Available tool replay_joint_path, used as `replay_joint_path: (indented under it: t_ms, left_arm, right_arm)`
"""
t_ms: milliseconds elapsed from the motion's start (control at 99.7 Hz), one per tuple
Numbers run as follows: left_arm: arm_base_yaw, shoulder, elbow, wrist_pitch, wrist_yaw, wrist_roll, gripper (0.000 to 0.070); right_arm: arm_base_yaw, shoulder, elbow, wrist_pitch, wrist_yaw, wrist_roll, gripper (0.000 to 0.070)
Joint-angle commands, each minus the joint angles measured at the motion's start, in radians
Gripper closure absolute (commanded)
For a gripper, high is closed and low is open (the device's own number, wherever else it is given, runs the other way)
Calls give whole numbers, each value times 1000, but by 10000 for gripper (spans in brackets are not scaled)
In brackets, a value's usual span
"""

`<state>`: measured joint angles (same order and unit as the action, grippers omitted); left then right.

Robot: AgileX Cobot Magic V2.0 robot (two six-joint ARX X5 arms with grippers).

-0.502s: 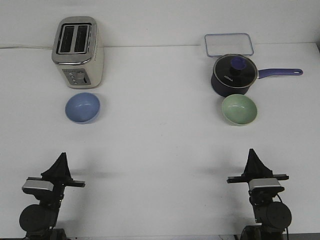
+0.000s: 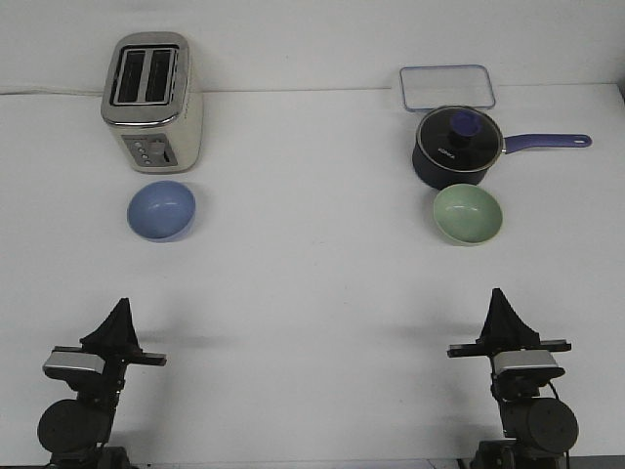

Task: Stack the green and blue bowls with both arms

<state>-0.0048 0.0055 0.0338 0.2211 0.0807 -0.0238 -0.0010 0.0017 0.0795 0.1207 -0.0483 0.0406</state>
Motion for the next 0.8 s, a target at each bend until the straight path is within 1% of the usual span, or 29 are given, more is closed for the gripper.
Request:
replay_joint_path:
  t_ms: [0,150,291,411,652,722,793]
  left_arm:
    - [1,-2,-20,11,-3,5,688]
    - [1,-2,-20,11,-3,5,688]
    - [1,-2,-20,11,-3,5,688]
    - [1,-2,-20,11,-3,5,688]
    - [1,-2,-20,11,-3,5,688]
    - [1,-2,-20,11,-3,5,688]
    - [1,-2,-20,11,-3,5,688]
  right_arm:
    - [0,1,63,-50,5,23,700]
    - [0,48,210,-227,5,23,700]
    - [0,159,386,-394,5,23,700]
    - [0,297,556,-541,5,23,700]
    - [0,628,900,-903,3,23,700]
    - [0,710,970,-970,3,23,700]
    - [0,779,1016,-997,2,23,700]
